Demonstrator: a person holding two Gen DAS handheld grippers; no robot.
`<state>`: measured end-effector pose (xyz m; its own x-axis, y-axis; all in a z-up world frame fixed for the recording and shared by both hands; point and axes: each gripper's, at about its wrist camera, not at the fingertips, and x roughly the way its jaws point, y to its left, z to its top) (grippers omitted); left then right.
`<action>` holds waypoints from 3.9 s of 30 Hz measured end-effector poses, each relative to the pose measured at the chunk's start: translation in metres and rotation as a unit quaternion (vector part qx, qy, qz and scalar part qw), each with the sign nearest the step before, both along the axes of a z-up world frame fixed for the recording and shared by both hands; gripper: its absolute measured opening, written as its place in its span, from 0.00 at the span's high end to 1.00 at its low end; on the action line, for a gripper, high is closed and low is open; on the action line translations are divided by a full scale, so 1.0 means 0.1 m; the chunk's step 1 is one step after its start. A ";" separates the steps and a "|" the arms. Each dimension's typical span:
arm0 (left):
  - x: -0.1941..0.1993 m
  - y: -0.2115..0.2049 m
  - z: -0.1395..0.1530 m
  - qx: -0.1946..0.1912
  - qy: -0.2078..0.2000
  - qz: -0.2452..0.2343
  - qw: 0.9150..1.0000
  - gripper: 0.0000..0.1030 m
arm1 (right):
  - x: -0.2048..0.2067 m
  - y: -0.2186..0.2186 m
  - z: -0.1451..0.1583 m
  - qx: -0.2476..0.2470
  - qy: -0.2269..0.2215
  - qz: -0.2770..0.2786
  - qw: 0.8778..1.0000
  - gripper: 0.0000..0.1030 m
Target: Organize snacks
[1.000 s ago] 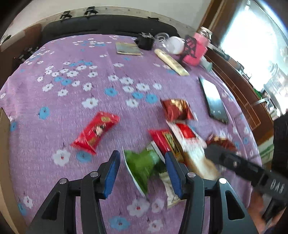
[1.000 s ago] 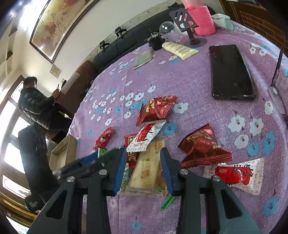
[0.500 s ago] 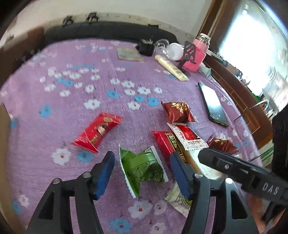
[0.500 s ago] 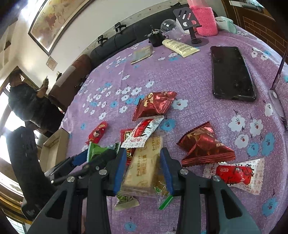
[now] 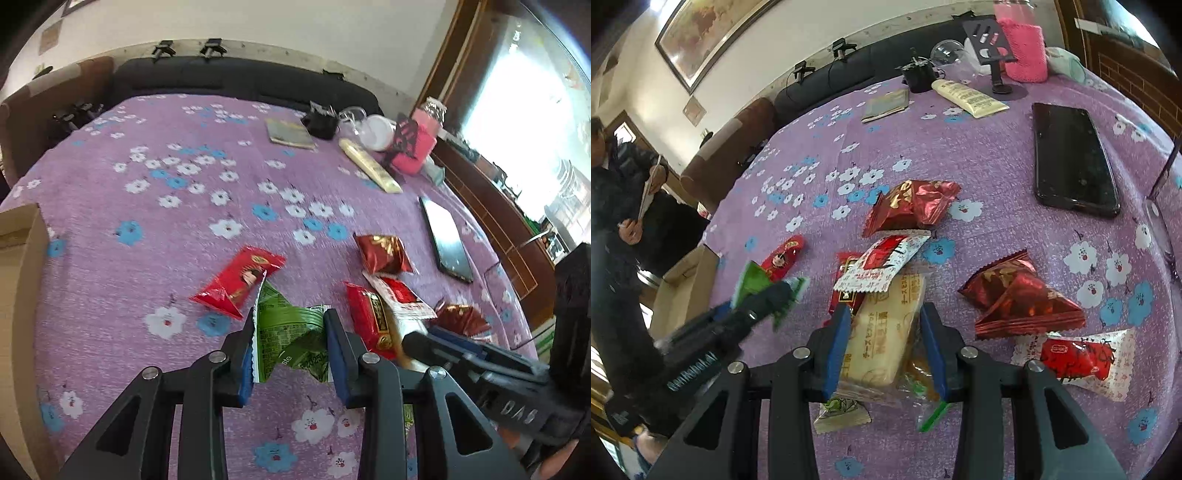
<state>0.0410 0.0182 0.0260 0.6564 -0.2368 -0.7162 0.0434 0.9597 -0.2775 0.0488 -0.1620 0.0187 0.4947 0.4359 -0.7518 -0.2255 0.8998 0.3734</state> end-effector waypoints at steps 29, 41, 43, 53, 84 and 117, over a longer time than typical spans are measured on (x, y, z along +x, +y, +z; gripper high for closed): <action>-0.07 -0.16 0.05 0.017 -0.017 -0.024 0.999 0.67 | -0.11 0.23 -0.06 -0.179 -0.060 -0.029 0.982 0.64; -0.10 -0.14 0.07 0.013 -0.019 -0.025 0.999 0.67 | -0.09 0.18 -0.07 -0.171 -0.063 -0.038 0.983 0.57; -0.10 -0.14 0.07 0.011 -0.018 -0.025 0.999 0.67 | -0.10 0.20 -0.06 -0.169 -0.066 -0.034 0.983 0.64; -0.10 -0.14 0.06 0.005 -0.014 -0.029 0.999 0.67 | -0.11 0.21 -0.06 -0.159 -0.067 -0.031 0.984 0.72; -0.12 -0.14 0.07 0.006 -0.016 -0.030 0.999 0.67 | -0.08 0.21 -0.06 -0.162 -0.068 -0.041 0.984 0.63; -0.12 -0.13 0.07 0.010 -0.020 -0.026 0.999 0.67 | -0.04 0.17 -0.06 -0.145 -0.064 -0.041 0.987 0.84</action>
